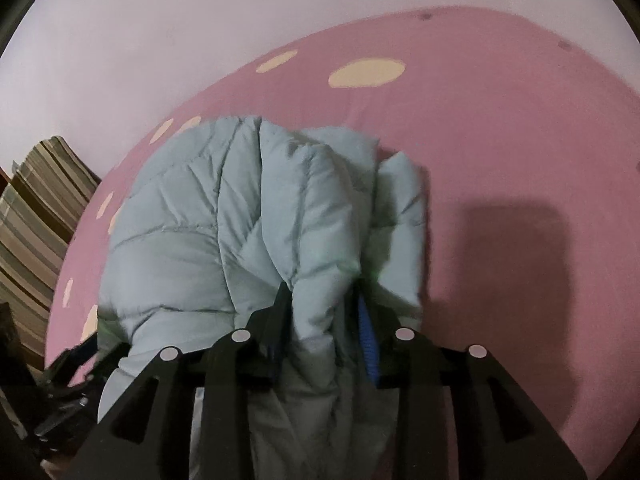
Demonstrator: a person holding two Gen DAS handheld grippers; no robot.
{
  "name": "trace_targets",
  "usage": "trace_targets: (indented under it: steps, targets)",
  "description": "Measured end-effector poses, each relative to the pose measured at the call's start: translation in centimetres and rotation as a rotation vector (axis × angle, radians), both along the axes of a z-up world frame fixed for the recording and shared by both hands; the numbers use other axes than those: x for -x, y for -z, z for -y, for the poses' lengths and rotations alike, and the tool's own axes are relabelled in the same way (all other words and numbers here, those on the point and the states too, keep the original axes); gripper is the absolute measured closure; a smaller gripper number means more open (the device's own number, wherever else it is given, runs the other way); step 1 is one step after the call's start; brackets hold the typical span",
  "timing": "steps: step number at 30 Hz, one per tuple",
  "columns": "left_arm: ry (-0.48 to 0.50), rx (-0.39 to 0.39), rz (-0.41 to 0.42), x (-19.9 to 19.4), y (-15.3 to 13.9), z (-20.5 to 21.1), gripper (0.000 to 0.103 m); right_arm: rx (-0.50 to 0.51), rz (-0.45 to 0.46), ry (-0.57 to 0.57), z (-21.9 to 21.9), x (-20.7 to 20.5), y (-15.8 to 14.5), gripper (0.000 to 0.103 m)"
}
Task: Fold large clothes
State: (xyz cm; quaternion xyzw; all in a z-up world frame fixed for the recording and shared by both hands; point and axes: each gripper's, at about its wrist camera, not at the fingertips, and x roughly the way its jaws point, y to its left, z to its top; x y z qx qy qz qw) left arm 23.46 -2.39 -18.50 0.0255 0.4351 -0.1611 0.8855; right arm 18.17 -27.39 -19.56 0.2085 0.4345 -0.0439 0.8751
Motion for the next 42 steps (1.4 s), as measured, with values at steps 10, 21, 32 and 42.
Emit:
trace_targets:
  steps: [10,21,32,42]
  targets:
    - [-0.001,0.052,-0.005,1.2,-0.4,-1.9,0.018,0.085,0.072,-0.105,-3.5,5.6,-4.1,0.076]
    - [0.011,0.036,-0.080,0.1,2.7,-0.9,0.016,0.087,-0.024,-0.108,-3.7,4.2,1.0,0.077]
    - [0.018,0.053,-0.098,0.0,2.0,-1.2,0.022,0.055,-0.002,-0.093,-3.2,4.5,1.2,0.076]
    - [0.009,0.059,0.038,-2.5,-4.9,-0.6,0.023,0.113,0.159,-0.051,-1.8,2.5,-7.7,0.075]
